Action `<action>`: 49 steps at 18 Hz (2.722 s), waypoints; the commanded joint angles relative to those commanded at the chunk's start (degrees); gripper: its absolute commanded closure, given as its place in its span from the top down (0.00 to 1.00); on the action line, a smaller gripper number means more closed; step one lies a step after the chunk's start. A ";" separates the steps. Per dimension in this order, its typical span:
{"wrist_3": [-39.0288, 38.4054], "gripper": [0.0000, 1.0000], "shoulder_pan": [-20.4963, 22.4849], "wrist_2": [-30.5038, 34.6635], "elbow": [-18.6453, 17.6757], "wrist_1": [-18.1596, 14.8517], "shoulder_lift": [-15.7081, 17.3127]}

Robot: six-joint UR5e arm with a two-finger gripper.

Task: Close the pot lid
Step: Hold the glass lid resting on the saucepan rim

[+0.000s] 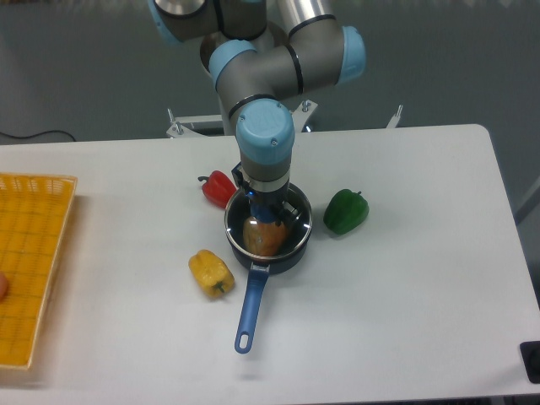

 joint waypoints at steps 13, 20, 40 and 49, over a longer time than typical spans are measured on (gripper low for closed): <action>-0.09 0.46 -0.09 0.00 0.00 1.32 -0.35; 0.09 0.47 -0.09 0.00 -0.18 1.32 -0.44; 0.09 0.49 0.00 -0.26 -0.88 1.85 -0.44; 0.09 0.49 0.00 -0.18 -0.79 1.93 -0.70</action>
